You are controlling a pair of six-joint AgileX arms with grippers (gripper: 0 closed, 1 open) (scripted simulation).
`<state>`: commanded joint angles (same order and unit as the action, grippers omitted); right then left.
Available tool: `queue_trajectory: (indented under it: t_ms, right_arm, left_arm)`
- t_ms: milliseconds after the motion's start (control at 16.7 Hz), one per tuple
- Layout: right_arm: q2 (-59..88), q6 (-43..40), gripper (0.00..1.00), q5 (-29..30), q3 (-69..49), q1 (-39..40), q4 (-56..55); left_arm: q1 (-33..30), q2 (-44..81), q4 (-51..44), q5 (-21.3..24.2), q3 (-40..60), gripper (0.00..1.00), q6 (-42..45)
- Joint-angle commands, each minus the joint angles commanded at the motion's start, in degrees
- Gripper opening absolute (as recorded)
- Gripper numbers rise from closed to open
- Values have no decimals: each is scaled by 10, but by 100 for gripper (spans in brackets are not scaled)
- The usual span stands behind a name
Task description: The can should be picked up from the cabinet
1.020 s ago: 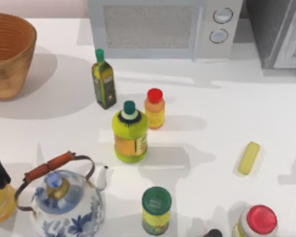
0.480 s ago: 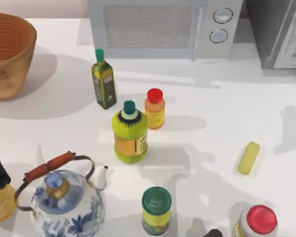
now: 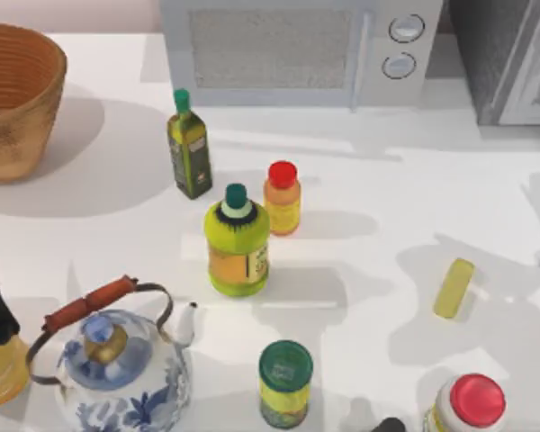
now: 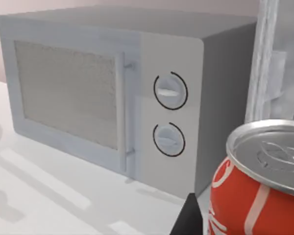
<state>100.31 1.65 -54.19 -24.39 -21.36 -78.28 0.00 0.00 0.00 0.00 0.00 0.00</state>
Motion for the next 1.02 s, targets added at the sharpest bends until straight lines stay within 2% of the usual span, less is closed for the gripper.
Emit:
queue_trajectory:
  t_ms: [240, 480, 1020]
  right_arm:
    - [188, 3, 0, -95, -43, -38, -139]
    - [289, 5, 0, -149, -69, -59, -217]
    - [311, 6, 0, -153, -84, -50, -226]
  left_arm:
    - [0, 0, 0, 0, 0, 100, 0]
    - [0, 0, 0, 0, 0, 100, 0]
    - [0, 0, 0, 0, 0, 100, 0]
